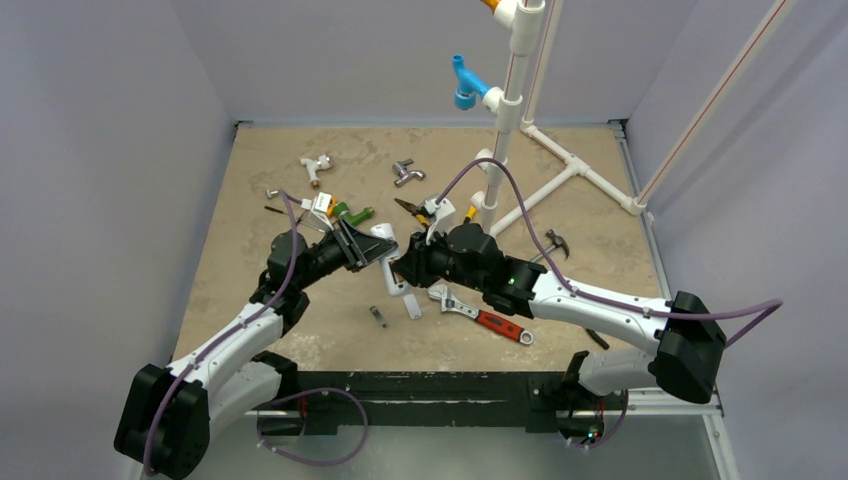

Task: Load the batteries into the remote control
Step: Load the battery into the remote control.

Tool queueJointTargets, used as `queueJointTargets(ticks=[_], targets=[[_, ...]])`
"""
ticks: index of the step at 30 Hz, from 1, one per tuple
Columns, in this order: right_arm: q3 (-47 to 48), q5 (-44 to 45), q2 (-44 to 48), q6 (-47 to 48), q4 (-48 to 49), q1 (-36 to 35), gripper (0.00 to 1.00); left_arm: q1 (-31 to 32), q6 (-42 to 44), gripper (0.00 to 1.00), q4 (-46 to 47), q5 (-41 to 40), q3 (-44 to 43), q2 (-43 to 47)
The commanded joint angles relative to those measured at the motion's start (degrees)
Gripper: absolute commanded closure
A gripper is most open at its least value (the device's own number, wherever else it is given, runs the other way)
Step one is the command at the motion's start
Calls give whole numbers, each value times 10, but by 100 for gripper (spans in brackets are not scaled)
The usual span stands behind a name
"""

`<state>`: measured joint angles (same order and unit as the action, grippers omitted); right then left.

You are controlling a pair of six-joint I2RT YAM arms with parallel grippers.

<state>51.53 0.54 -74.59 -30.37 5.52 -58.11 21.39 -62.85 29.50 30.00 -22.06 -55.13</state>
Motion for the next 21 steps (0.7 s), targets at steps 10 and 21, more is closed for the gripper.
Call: queueJointTargets(ticks=[10,21], targets=[[16,32,28,27,-6,-1,83,0,3,100,38,5,-27,-2],[14,42,33,31,-7,-1,76,0,3,100,40,5,-27,-8]])
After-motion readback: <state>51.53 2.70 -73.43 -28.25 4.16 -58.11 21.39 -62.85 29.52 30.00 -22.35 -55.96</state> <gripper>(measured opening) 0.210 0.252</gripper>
